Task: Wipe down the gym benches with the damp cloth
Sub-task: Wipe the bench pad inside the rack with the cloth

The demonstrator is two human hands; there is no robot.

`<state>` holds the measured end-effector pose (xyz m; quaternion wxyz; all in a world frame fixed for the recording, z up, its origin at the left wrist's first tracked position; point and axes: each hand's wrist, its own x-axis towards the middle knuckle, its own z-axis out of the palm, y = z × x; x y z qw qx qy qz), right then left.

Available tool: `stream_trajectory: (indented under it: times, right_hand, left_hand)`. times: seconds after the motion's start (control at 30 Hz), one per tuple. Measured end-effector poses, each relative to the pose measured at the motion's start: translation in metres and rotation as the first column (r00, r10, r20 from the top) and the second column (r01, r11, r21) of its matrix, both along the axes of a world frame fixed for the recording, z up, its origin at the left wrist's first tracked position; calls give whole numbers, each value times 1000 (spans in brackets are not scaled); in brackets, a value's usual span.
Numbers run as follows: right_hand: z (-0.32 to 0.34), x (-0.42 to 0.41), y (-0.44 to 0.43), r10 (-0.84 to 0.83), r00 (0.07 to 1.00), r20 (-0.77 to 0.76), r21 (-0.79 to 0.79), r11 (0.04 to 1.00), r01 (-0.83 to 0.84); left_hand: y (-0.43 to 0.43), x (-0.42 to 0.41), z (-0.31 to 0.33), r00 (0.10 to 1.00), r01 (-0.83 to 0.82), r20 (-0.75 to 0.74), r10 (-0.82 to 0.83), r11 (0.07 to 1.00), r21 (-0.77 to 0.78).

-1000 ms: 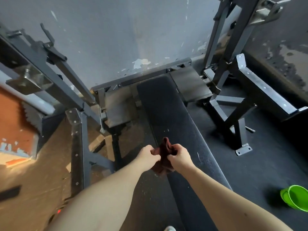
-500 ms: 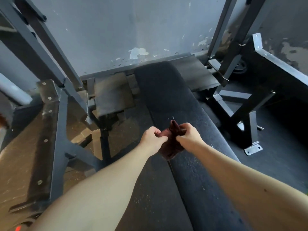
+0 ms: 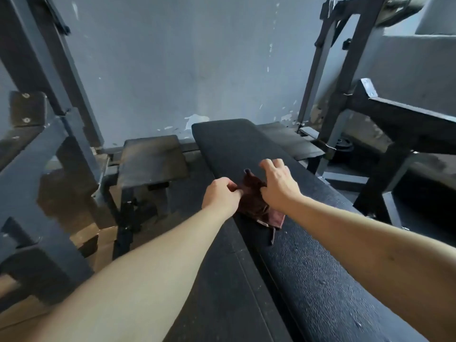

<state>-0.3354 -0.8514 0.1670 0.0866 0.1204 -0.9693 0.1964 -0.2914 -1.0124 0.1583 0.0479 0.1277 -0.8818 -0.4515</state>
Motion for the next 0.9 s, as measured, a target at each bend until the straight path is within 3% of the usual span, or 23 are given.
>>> stream_trajectory:
  times: [0.07,0.13,0.2,0.3,0.4,0.53,0.63,0.73,0.9]
  right_hand:
    - [-8,3,-6,139,989,-45,66,989,-136]
    - [-13,7,-9,266,961,78,121,954,-274]
    - [-18,11,-10,251,939,234,194,935,-298]
    - [-21,18,-9,164,927,338,256,932,-258]
    - [-20,15,-13,137,934,329,293,926,-239]
    - [-23,5,-12,226,958,178,365,888,-278]
    - [-24,-18,-3,154,985,76,380,909,-171]
    - [-26,-37,-7,3,987,162,353,933,-61]
    - [-29,-54,-42,144,964,223,304,929,-209]
  left_hand:
    - [-2,-3,-9,999,-10,-32,10,1000,-3]
    - [-3,-6,-20,997,-62,-53,62,998,13]
    - [-7,-11,-27,990,-135,-37,136,990,37]
    - [-14,-18,-35,987,-153,51,150,986,65]
    - [-18,-23,-33,990,-119,94,108,985,125]
    - [-23,-26,-30,991,-107,95,91,976,187]
    - [-26,-25,-28,992,-60,125,31,970,235]
    - [-26,-23,-28,987,24,151,-58,976,215]
    - [-30,-27,-40,983,55,159,-90,976,209]
